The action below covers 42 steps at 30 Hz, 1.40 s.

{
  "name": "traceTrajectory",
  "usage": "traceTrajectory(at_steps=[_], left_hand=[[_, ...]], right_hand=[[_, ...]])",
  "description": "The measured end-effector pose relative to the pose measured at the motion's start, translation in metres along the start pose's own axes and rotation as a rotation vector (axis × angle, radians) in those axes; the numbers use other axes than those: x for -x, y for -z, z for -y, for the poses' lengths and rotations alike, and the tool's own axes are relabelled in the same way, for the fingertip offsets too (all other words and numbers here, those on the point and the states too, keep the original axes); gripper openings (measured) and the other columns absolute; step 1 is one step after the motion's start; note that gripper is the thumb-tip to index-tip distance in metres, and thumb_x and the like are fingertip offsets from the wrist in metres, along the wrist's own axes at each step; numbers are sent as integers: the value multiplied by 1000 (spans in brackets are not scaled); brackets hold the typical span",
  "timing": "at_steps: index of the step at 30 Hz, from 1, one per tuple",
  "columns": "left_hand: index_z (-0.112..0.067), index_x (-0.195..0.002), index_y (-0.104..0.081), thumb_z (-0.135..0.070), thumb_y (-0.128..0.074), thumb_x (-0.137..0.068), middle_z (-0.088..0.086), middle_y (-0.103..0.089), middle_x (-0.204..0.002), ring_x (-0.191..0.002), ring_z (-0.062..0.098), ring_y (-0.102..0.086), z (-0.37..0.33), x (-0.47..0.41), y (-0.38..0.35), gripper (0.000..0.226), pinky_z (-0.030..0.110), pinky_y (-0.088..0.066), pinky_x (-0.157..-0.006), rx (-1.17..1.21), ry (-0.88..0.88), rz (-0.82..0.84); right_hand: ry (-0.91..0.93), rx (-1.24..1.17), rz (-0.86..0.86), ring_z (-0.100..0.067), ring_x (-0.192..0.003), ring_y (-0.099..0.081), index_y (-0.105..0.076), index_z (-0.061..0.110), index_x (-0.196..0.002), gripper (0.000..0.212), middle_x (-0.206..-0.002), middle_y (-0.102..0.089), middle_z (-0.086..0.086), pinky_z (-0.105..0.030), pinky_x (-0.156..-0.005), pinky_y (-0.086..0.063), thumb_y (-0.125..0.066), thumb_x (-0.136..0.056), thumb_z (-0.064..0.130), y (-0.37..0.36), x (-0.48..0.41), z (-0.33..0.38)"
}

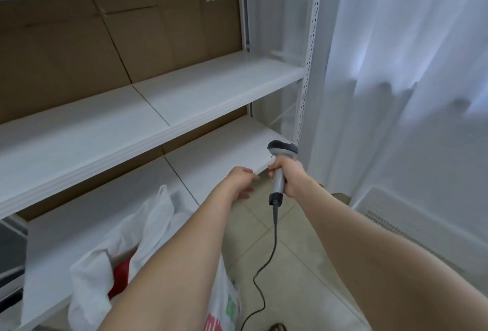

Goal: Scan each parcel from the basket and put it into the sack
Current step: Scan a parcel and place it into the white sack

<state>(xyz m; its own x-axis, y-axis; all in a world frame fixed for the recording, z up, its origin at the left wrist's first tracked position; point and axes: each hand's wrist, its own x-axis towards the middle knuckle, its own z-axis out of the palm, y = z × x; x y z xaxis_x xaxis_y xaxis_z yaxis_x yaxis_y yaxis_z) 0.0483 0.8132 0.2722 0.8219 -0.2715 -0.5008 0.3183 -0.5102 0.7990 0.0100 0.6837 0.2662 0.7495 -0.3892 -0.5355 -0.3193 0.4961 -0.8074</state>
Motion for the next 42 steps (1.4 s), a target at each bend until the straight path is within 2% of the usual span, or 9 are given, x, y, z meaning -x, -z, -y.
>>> traceTrajectory(at_steps=[3,5,9,12,16,21,24,36,42], left_hand=[[-14,-94,-58,-14,-51,-96,11,-57,-101,-76,22,-59,-22,-51,-4,7,35,-51,-75,-2,-16,28],[-16,-88,-54,-13,-48,-97,9,-57,-96,-68,18,-56,-41,-94,-6,12,29,-49,-66,-3,-13,10],[-21,-72,-48,-9,-47,-95,7,-54,-91,-64,16,-54,-65,-171,-14,26,25,-46,-61,-29,43,4],[-17,-95,-59,-10,-51,-93,9,-58,-101,-76,19,-58,-75,-228,-22,11,30,-50,-73,-47,79,-49],[-11,-126,-56,-11,-53,-92,9,-58,-114,-101,24,-58,-85,-306,-33,35,34,-51,-81,-95,127,-108],[-9,-134,-51,-12,-54,-92,10,-52,-132,-116,28,-53,-100,-406,-51,42,36,-50,-94,-204,151,-154],[-9,-135,-48,-15,-54,-92,11,-50,-136,-120,29,-51,-104,-474,-60,44,38,-45,-101,-246,140,-184],[-14,-130,-55,-12,-48,-95,9,-51,-136,-112,24,-56,-14,-658,-79,36,19,-38,-79,-267,162,-353],[-13,-129,-55,-11,-49,-93,8,-53,-134,-114,25,-55,18,-704,-84,37,23,-42,-86,-256,185,-351]], right_hand=[[-13,32,31,-20,-64,-58,-54,4,-91,15,-84,-59,-13,-33,-69,-51,-56,-83,-8,-5,-55,14],[-26,42,45,-19,-68,-61,-55,8,-90,12,-84,-61,-10,-35,-78,-52,-59,-87,-3,-6,-98,29],[-53,69,26,-18,-72,-64,-59,9,-91,12,-85,-63,-6,-35,-69,-52,-69,-88,14,0,-177,51],[-39,24,-17,-17,-73,-63,-59,5,-101,19,-91,-62,-7,-31,-65,-51,-68,-90,19,4,-233,66],[-37,46,-49,-15,-73,-61,-56,7,-111,23,-95,-60,-7,-34,-75,-52,-62,-94,21,1,-310,84],[-84,149,-29,-14,-65,-52,-53,8,-100,10,-78,-53,-4,-26,-60,-44,-52,-94,1,-8,-413,96],[-90,182,13,-15,-64,-49,-54,8,-98,14,-76,-51,-5,-29,-63,-43,-52,-91,-4,-13,-484,93],[-53,333,38,-14,-61,-42,-56,10,-119,35,-72,-46,-1,-23,-58,-36,-44,-90,-4,-41,-695,2],[-32,390,55,-12,-62,-41,-49,20,-113,33,-72,-44,3,-22,-56,-33,-46,-88,-2,-47,-750,-32]])
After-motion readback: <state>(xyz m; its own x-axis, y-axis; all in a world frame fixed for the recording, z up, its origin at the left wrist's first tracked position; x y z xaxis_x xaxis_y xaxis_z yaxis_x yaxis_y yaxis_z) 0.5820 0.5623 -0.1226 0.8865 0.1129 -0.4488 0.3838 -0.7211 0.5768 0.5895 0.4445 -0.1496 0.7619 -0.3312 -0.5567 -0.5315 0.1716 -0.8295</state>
